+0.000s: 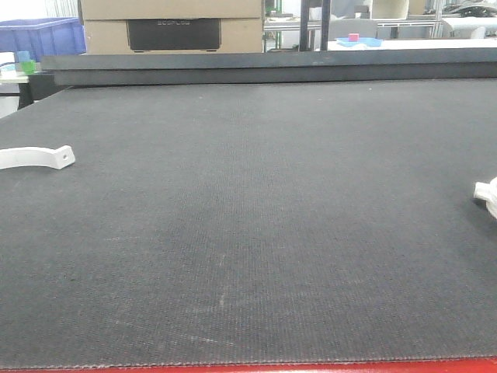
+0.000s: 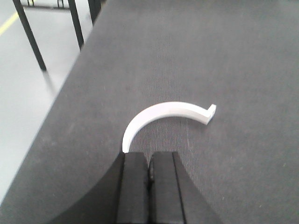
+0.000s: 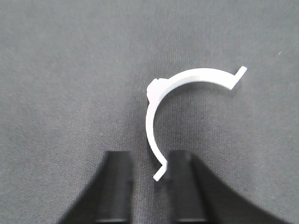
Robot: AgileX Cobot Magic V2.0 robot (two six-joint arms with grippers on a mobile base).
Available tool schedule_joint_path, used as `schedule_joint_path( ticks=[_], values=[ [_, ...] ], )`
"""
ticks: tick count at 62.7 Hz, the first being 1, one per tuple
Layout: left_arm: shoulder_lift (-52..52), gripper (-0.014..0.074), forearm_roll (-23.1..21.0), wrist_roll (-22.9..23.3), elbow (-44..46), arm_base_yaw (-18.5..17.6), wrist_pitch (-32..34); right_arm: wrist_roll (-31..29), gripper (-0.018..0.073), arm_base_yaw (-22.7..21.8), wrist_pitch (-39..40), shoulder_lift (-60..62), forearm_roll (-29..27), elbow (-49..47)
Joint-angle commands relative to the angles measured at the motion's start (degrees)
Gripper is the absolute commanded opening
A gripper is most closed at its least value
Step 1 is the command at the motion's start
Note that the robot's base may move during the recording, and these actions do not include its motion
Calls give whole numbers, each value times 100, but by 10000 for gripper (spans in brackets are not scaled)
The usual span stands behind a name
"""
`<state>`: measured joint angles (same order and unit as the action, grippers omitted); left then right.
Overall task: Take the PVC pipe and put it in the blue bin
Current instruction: 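Position left and right grippers around the ends of each pipe piece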
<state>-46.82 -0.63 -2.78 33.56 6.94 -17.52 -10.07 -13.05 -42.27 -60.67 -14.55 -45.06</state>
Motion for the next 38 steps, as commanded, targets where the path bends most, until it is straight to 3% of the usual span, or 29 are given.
schedule_joint_path(
  ticks=[1, 10, 28, 38],
  values=[
    [-403, -111, 63, 47, 119, 43, 156, -70, 176, 18, 52, -189, 42, -77],
    [-1138, -97, 94, 47, 353, 89, 183, -70, 183, 18, 94, -538, 42, -207],
    [-2072, 158, 105, 47, 964, 199, 197, -93, 183, 18, 374, -1241, 42, -355],
    [-2393, 195, 105, 47, 1137, 199, 242, -299, 183, 18, 254, -1661, 42, -355]
  ],
)
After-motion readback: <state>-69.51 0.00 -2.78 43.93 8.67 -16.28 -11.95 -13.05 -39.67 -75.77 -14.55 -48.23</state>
